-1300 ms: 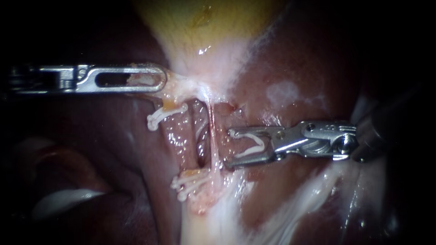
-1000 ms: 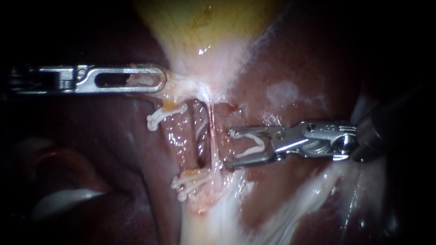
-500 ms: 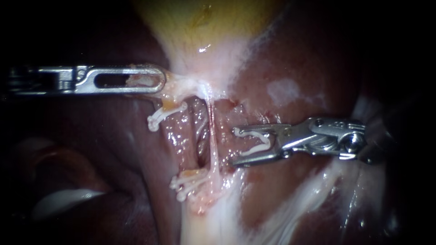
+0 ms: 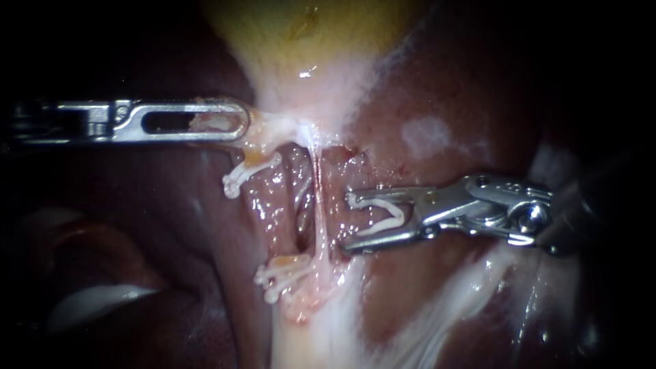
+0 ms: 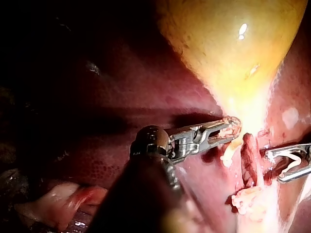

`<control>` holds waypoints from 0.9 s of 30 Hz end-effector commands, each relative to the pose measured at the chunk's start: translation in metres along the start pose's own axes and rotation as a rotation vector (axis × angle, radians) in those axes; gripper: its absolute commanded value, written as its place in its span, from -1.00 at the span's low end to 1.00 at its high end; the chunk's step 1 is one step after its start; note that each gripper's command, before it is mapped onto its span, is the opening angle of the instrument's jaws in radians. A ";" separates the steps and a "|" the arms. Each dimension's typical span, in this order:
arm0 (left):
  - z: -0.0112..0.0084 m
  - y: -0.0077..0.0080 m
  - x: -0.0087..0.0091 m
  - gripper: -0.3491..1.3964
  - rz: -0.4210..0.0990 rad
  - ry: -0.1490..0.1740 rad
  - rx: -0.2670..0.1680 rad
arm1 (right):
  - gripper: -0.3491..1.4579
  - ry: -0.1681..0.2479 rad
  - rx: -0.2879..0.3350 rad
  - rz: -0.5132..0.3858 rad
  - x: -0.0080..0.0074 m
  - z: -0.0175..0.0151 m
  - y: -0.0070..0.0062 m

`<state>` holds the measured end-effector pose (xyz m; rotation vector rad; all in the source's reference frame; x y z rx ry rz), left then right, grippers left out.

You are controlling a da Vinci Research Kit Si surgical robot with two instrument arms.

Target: Clipping first clip right tube

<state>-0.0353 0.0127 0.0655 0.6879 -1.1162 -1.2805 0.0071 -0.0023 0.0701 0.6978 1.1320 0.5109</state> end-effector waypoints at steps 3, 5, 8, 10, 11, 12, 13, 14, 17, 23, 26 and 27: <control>0.0000 -0.0001 0.0000 -1.00 0.000 -0.001 -0.001 | -0.12 -0.001 0.000 0.008 -0.0003 0.0005 0.0003; 0.0000 -0.0002 0.0000 -1.00 0.000 -0.001 -0.001 | -0.12 -0.001 -0.001 0.006 -0.0006 0.0007 0.0005; 0.0000 -0.0003 0.0001 -1.00 -0.001 -0.001 -0.002 | -0.12 -0.001 0.001 0.014 -0.0011 0.0013 0.0009; 0.0000 -0.0003 0.0001 -1.00 -0.001 -0.001 -0.002 | -0.12 -0.001 0.004 0.023 -0.0015 0.0019 0.0011; 0.0000 -0.0003 0.0001 -1.00 -0.001 -0.001 -0.002 | -0.12 -0.002 0.005 0.021 -0.0017 0.0021 0.0012; 0.0000 -0.0003 0.0001 -1.00 -0.001 -0.001 -0.002 | -0.12 -0.002 0.007 0.026 -0.0018 0.0024 0.0012; 0.0000 -0.0003 0.0001 -1.00 -0.001 -0.001 -0.002 | -0.12 -0.003 0.013 0.030 -0.0020 0.0028 0.0013; 0.0000 -0.0003 0.0001 -1.00 -0.001 -0.001 -0.002 | -0.12 -0.003 0.015 0.034 -0.0021 0.0030 0.0013; 0.0000 -0.0003 0.0001 -1.00 -0.001 -0.001 -0.002 | -0.12 0.008 0.029 0.042 -0.0020 0.0039 0.0013; 0.0000 -0.0003 0.0001 -1.00 -0.001 -0.001 -0.002 | -0.12 0.033 0.047 0.064 -0.0017 0.0048 0.0016; 0.0000 -0.0003 0.0001 -1.00 -0.001 -0.001 -0.002 | -0.12 0.041 0.055 0.077 -0.0018 0.0051 0.0019; 0.0000 -0.0003 0.0001 -1.00 -0.001 -0.001 -0.002 | -0.12 0.046 0.060 0.080 -0.0018 0.0052 0.0020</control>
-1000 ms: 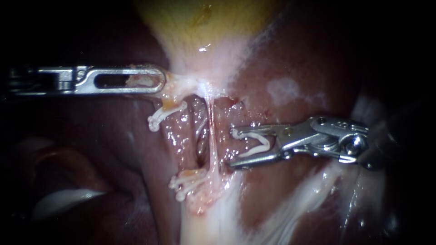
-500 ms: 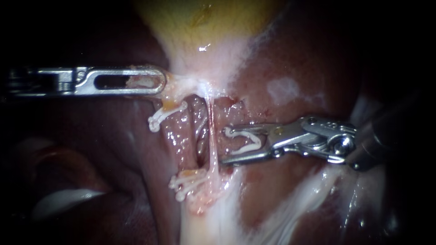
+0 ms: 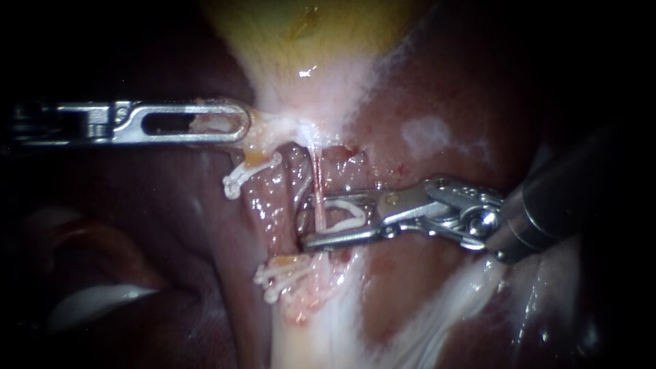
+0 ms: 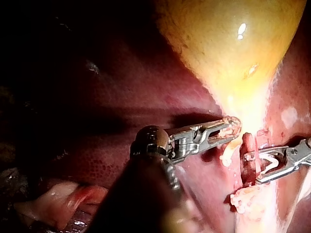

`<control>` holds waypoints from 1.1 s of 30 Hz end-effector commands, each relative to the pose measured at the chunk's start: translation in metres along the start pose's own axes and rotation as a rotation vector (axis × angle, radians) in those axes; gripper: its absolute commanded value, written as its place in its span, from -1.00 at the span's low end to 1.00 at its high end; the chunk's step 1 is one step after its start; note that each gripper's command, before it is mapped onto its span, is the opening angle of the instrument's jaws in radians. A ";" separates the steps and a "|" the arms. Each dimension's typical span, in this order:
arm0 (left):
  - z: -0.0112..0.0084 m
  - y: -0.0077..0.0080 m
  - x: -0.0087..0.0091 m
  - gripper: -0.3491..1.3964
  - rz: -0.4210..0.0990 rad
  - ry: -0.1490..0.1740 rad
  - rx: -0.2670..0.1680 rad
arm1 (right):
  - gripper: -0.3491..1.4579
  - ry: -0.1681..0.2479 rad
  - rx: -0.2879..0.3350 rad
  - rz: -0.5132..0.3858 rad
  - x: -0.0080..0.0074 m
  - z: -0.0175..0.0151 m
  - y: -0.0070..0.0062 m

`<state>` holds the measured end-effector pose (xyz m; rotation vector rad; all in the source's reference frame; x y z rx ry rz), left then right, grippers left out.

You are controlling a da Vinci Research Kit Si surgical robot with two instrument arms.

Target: Clipping first clip right tube

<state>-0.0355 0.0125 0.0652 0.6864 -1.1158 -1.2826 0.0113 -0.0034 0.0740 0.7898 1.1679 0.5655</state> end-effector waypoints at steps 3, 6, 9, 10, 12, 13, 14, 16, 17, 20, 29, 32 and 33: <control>0.0000 0.0000 0.0000 -1.00 0.000 0.000 0.000 | -0.12 0.002 0.020 0.013 -0.0003 0.0007 0.0002; 0.0000 0.0000 0.0000 -1.00 0.000 0.000 0.000 | -0.12 0.024 0.042 0.037 -0.0005 0.0013 0.0001; 0.0000 0.0000 0.0000 -1.00 0.000 0.000 0.000 | -0.12 0.051 0.075 0.062 -0.0005 0.0018 0.0000; 0.0000 0.0000 0.0000 -1.00 0.000 0.000 0.000 | -0.12 0.061 0.085 0.072 -0.0005 0.0019 -0.0001; -0.0001 0.0000 0.0000 -1.00 0.000 0.000 0.000 | -0.12 0.086 0.114 0.101 -0.0004 0.0019 -0.0001; -0.0001 0.0000 0.0000 -1.00 0.000 0.000 0.000 | -0.12 0.095 0.125 0.111 -0.0004 0.0020 -0.0002; -0.0001 0.0000 0.0000 -1.00 0.000 0.000 0.000 | -0.13 0.098 0.133 0.121 -0.0003 0.0020 -0.0002; -0.0001 0.0000 0.0000 -1.00 0.000 0.001 0.000 | -0.13 0.099 0.147 0.129 -0.0004 0.0020 -0.0003; -0.0002 0.0000 0.0000 -1.00 0.000 0.001 0.000 | -0.13 0.097 0.152 0.139 -0.0005 0.0021 -0.0004; -0.0002 0.0000 0.0000 -1.00 0.000 0.001 0.001 | -0.14 0.094 0.158 0.148 -0.0007 0.0023 -0.0008; -0.0002 0.0001 0.0000 -1.00 0.000 0.001 0.001 | -0.17 0.076 0.214 0.170 -0.0011 0.0026 -0.0020; -0.0002 0.0003 -0.0001 -1.00 0.000 0.001 0.001 | -0.18 0.086 0.222 0.170 -0.0010 0.0026 -0.0022; -0.0002 0.0003 -0.0001 -1.00 0.000 0.001 0.001 | -0.18 0.091 0.225 0.176 -0.0009 0.0026 -0.0022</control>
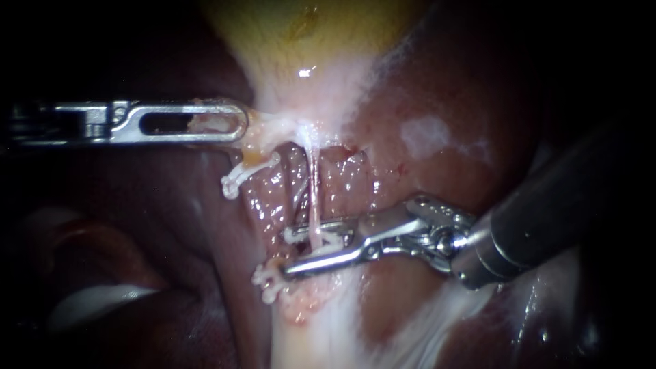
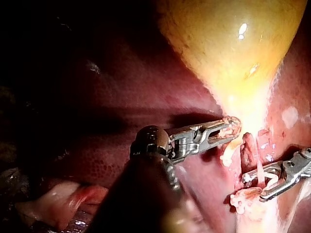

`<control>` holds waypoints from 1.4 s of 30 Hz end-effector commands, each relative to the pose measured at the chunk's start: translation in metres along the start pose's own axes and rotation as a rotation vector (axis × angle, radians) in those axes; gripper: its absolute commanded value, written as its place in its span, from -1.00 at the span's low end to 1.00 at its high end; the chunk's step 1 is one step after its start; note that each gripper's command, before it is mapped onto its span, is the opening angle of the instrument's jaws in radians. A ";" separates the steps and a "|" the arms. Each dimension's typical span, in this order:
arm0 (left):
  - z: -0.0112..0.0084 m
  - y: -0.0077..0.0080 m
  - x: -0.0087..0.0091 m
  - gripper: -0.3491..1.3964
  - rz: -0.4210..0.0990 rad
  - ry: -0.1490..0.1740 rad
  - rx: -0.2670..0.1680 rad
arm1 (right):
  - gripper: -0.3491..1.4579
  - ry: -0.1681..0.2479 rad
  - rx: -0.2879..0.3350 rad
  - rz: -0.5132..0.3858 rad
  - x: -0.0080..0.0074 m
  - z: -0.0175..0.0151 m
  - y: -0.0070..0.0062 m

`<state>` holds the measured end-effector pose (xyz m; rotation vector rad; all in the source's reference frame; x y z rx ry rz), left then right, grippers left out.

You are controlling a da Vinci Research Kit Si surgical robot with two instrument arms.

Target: Clipping first clip right tube

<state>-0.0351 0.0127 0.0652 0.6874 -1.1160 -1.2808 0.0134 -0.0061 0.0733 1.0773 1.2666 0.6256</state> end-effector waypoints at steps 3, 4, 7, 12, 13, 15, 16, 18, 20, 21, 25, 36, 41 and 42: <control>0.0001 0.0002 0.0000 -1.00 0.000 0.000 0.000 | -0.20 0.012 0.005 0.000 0.0002 -0.0001 0.0000; 0.0001 0.0002 0.0000 -1.00 0.000 0.000 0.000 | -0.20 0.015 0.007 0.000 0.0002 -0.0001 0.0000; 0.0000 0.0004 0.0000 -1.00 0.000 0.001 0.001 | -0.21 0.018 0.009 0.005 0.0003 0.0000 0.0000; 0.0000 0.0006 0.0000 -1.00 0.000 0.001 0.001 | -0.23 0.021 0.010 0.011 0.0003 0.0002 0.0000; 0.0000 0.0006 -0.0001 -1.00 0.000 0.001 0.001 | -0.24 0.021 0.010 0.011 0.0003 0.0002 0.0000; 0.0000 0.0006 0.0000 -1.00 0.000 0.001 0.001 | -0.26 0.021 0.010 0.023 0.0004 0.0003 0.0001; 0.0000 0.0007 0.0000 -1.00 0.000 0.001 0.001 | -0.28 0.022 0.010 0.029 0.0004 0.0003 0.0001; 0.0000 0.0007 0.0000 -1.00 0.000 0.001 0.001 | -0.33 0.022 0.009 0.035 0.0004 0.0003 0.0001; 0.0000 0.0007 0.0000 -1.00 0.000 0.001 0.001 | -0.45 0.022 0.010 0.035 0.0004 0.0003 0.0001; 0.0000 0.0007 0.0000 -1.00 0.000 0.001 0.001 | -0.53 0.023 0.007 0.035 0.0004 0.0002 0.0001; 0.0000 0.0007 0.0000 -1.00 0.001 0.000 -0.001 | -0.86 0.022 0.008 0.034 0.0003 0.0000 0.0000; -0.0001 0.0007 0.0000 -1.00 0.001 0.000 -0.001 | -1.00 0.016 -0.014 0.034 0.0000 -0.0006 -0.0002; -0.0001 0.0007 0.0000 -1.00 0.001 0.000 -0.001 | -1.00 0.016 -0.014 0.034 0.0000 -0.0006 -0.0002; -0.0001 0.0007 0.0000 -1.00 0.001 0.000 -0.001 | -1.00 0.016 -0.014 0.034 0.0000 -0.0006 -0.0002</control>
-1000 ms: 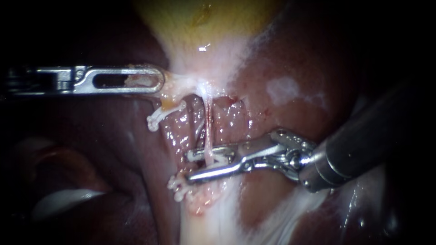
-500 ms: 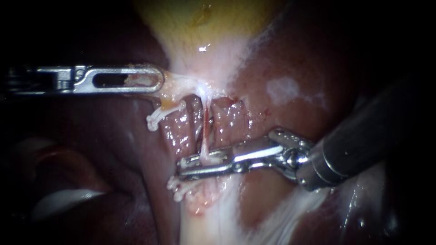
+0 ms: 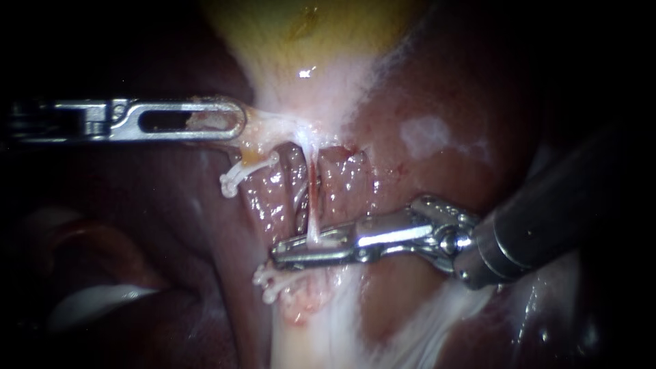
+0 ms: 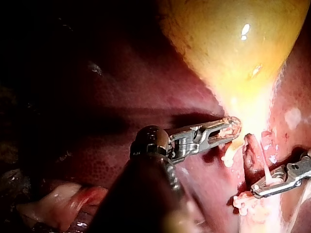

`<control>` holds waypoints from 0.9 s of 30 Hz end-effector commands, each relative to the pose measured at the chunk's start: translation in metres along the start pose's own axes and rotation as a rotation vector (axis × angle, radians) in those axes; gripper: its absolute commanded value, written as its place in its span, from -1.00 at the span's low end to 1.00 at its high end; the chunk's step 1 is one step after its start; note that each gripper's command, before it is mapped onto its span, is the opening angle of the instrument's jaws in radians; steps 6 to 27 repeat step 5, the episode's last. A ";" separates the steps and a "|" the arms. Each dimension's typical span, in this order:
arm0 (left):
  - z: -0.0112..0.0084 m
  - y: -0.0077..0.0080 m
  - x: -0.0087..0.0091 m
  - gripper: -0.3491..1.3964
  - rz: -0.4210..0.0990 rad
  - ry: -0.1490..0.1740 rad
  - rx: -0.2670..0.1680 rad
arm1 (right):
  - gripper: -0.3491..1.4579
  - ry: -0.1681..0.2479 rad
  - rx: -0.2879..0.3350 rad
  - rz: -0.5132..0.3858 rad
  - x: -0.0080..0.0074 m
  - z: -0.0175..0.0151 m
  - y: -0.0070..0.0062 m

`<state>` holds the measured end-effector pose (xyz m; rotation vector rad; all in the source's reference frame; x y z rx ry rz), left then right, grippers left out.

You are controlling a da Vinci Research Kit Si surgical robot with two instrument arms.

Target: Clipping first clip right tube

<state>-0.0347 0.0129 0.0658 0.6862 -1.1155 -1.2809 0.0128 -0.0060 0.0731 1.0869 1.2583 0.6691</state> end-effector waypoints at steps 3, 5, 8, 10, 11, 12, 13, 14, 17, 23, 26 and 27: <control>0.0000 0.0000 0.0000 -1.00 0.000 0.000 0.000 | -1.00 0.000 0.000 0.000 0.0000 0.0000 0.0000; 0.0000 0.0000 0.0000 -1.00 0.000 0.000 0.000 | -1.00 0.000 0.000 0.000 0.0000 0.0000 0.0000; 0.0000 0.0000 0.0000 -1.00 0.000 0.000 0.000 | -1.00 0.000 0.000 0.000 0.0000 0.0000 0.0000; 0.0000 0.0000 0.0000 -1.00 0.000 0.000 0.000 | -1.00 0.000 0.000 0.000 0.0000 0.0000 0.0000; 0.0000 0.0000 0.0000 -1.00 0.000 0.000 0.000 | -1.00 0.000 0.000 0.000 0.0000 0.0000 0.0000; 0.0000 0.0000 0.0000 -1.00 0.000 0.000 0.000 | -1.00 0.000 0.000 0.000 0.0000 0.0000 0.0000; 0.0000 0.0000 0.0000 -1.00 0.000 0.000 0.000 | -1.00 0.000 0.000 0.000 0.0000 0.0000 0.0000; 0.0000 0.0000 0.0000 -1.00 0.000 0.000 0.000 | -1.00 0.000 0.000 0.000 0.0000 0.0000 0.0000; 0.0000 0.0000 0.0000 -1.00 0.000 0.000 0.000 | -1.00 0.000 0.000 0.000 0.0000 0.0000 0.0000; 0.0000 0.0000 0.0000 -1.00 0.000 0.000 0.000 | -1.00 0.000 0.000 0.000 0.0000 0.0000 0.0000; 0.0000 0.0000 0.0000 -1.00 0.000 0.000 0.000 | -1.00 0.000 0.000 0.000 0.0000 0.0000 0.0000; 0.0000 0.0000 0.0000 -1.00 0.000 0.000 0.000 | -1.00 0.000 0.000 0.000 0.0000 0.0000 0.0000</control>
